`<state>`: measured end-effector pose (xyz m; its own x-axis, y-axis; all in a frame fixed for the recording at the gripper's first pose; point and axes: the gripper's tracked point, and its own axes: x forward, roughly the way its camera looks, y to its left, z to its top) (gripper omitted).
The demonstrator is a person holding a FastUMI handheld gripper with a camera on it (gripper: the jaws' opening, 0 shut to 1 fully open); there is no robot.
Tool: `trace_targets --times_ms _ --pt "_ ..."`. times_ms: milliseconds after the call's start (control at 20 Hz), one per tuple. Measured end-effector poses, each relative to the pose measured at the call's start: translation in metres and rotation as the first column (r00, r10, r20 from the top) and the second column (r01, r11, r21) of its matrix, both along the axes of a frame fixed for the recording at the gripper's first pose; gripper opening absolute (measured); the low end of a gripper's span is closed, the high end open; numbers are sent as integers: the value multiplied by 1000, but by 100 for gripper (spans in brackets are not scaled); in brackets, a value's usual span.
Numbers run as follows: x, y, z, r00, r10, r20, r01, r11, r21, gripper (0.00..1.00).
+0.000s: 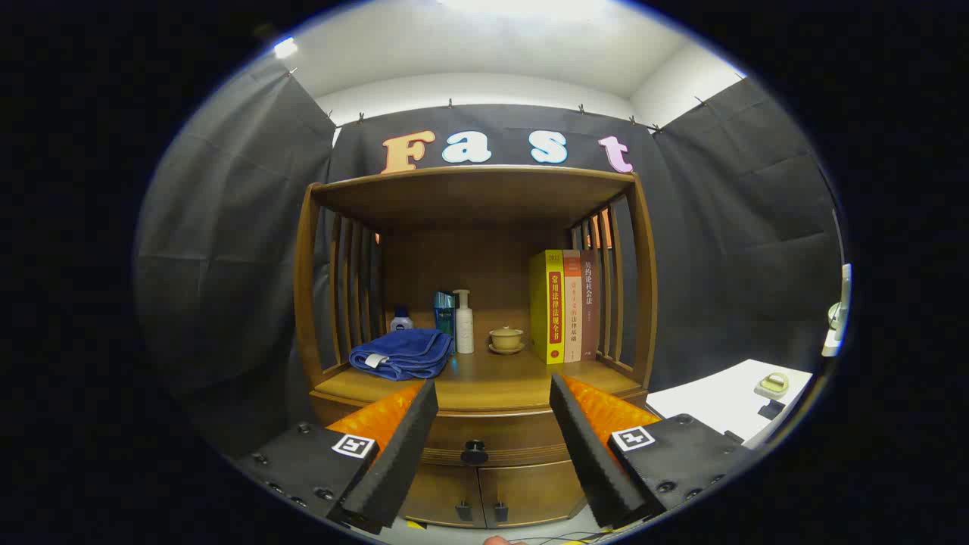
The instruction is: Pull open the drawer, take out the items inside it, and place them on the countertop above the cabinet.
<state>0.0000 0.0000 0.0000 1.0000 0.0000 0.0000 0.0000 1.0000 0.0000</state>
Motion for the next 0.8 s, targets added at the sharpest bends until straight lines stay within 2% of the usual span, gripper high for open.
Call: trace_targets --times_ms 800 --pt "3 -2 -1 1000 0 -5 0 1000 -12 98"
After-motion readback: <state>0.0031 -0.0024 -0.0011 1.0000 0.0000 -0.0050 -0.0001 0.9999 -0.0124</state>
